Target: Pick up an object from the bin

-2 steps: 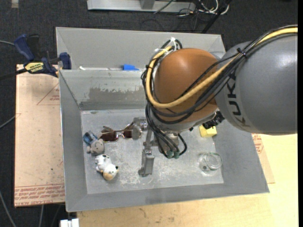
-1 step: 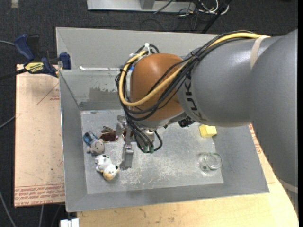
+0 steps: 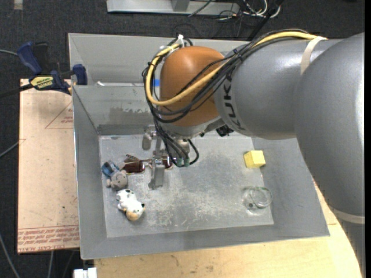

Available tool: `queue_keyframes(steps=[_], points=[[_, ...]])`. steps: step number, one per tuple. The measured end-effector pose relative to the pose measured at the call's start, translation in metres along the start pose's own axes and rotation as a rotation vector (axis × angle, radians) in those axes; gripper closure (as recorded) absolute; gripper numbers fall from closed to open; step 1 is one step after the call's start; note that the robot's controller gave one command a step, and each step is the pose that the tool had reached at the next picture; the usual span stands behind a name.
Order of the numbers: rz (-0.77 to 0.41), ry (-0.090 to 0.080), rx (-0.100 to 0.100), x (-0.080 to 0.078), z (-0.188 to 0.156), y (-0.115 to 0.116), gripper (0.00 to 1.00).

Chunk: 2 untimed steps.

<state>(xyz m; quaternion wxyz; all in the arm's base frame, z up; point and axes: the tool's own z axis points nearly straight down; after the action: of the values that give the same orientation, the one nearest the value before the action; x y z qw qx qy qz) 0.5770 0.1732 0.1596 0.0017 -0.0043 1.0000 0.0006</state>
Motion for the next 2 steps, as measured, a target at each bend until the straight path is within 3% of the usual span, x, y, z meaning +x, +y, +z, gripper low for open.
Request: queue_keyframes(steps=[1, 2], points=[[-0.100, 0.001, 0.000, 0.003, 0.035, -0.036, 0.00], [-0.042, -0.002, -0.001, -0.017, 0.087, -0.004, 0.00]])
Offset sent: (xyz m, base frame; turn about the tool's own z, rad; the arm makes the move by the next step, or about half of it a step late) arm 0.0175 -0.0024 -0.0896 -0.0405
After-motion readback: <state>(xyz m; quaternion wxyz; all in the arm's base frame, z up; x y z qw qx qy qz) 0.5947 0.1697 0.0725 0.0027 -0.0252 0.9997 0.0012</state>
